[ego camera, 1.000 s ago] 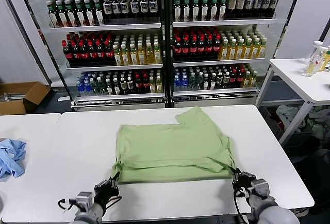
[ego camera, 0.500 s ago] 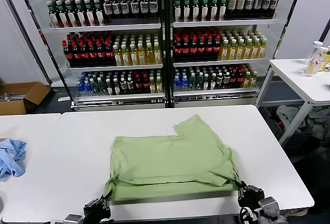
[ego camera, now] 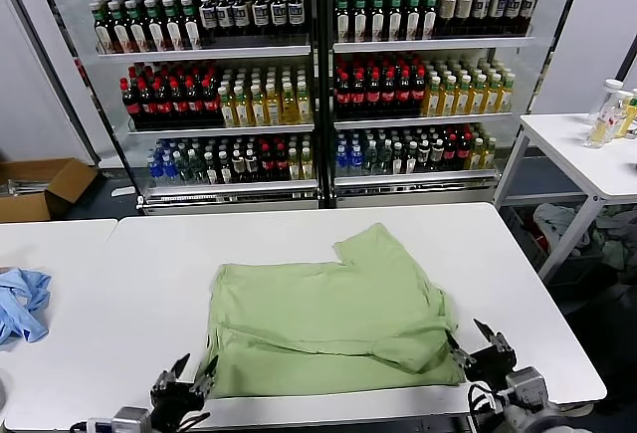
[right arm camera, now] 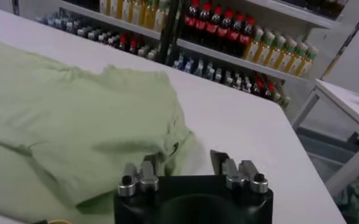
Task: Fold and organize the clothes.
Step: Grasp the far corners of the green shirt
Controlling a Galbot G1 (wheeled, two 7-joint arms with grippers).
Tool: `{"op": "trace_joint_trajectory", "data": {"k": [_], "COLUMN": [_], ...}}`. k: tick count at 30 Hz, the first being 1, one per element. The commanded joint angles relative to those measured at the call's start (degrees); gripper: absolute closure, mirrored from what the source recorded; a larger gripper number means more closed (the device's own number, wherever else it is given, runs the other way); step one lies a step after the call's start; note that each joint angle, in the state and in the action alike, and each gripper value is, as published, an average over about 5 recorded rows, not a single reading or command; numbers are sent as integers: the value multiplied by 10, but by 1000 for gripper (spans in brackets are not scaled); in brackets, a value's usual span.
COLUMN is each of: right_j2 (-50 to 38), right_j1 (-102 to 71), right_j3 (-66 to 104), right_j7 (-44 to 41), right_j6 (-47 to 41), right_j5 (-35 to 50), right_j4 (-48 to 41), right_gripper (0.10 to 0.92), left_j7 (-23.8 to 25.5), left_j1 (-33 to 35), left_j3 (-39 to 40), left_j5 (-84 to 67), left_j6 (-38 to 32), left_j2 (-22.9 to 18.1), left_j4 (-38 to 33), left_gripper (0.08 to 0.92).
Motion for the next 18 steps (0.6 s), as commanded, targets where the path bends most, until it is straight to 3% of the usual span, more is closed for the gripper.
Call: {"op": "trace_joint_trajectory", "data": {"k": [1,5,18], "right_j2": [12,37,118], "right_j1": [232,320,483], "right_j3": [-136,-186,-278], "right_j7": [14,22,25], "right_j6": [-14,-20,-30], "right_j5": [49,64,78], "right_j4": [-112,-182,-382], "right_gripper": [221,204,203], "left_j7": [-23,-27,-25], "left_j1": [-160,-234,-403], "left_j3": [18,41,140], "left_j5": [-76,-102,-122], "left_j6": [-4,1,22], "left_j2": [60,75,87], "left_j4": [103,155,284], "left_gripper": [249,185,177]}}
